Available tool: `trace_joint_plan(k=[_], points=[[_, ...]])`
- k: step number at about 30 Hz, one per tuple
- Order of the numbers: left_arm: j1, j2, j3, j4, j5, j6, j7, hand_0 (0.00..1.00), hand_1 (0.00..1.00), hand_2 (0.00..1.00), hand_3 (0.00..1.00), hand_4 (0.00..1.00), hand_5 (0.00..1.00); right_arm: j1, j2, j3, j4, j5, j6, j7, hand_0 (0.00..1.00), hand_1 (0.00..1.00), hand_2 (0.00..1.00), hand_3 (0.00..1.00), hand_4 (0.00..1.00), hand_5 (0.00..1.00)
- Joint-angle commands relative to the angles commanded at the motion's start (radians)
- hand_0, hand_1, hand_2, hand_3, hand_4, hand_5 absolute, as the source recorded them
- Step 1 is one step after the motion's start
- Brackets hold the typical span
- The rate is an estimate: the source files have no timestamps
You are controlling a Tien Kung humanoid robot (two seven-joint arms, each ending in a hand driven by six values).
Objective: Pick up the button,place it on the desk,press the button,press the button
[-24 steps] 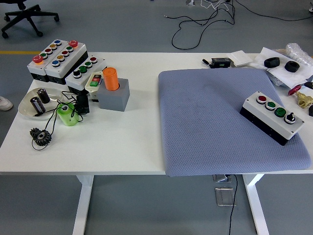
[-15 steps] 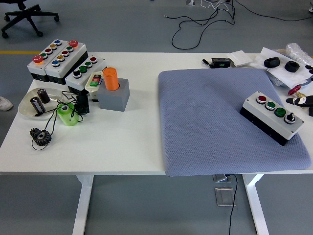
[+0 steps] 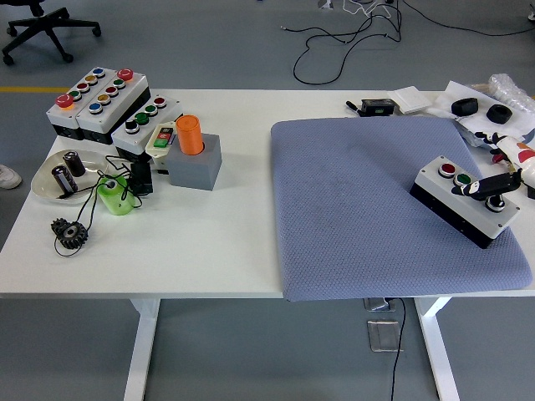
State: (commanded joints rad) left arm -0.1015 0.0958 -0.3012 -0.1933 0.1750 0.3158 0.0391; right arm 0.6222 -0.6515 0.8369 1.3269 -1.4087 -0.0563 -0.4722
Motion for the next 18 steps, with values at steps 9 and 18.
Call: trace_joint_plan(k=[9,18], points=[[-0.001,0.001,0.003,-0.001,-0.002,0.001,0.0,0.618,0.561,0.535,0.51,0.295,0.998,0.046,0.082,-0.051,-0.097,-0.052,0.024,-0.036,0.958,0.929,0.97,0.974,0.988,0.202],[-0.002,0.001,-0.002,-0.001,0.001,0.003,-0.001,0.617,0.556,0.532,0.505,0.297,0.998,0.091,0.143,-0.082,-0.215,-0.128,0.082,-0.08,0.887,0.867,0.916,0.942,0.982,0.198]])
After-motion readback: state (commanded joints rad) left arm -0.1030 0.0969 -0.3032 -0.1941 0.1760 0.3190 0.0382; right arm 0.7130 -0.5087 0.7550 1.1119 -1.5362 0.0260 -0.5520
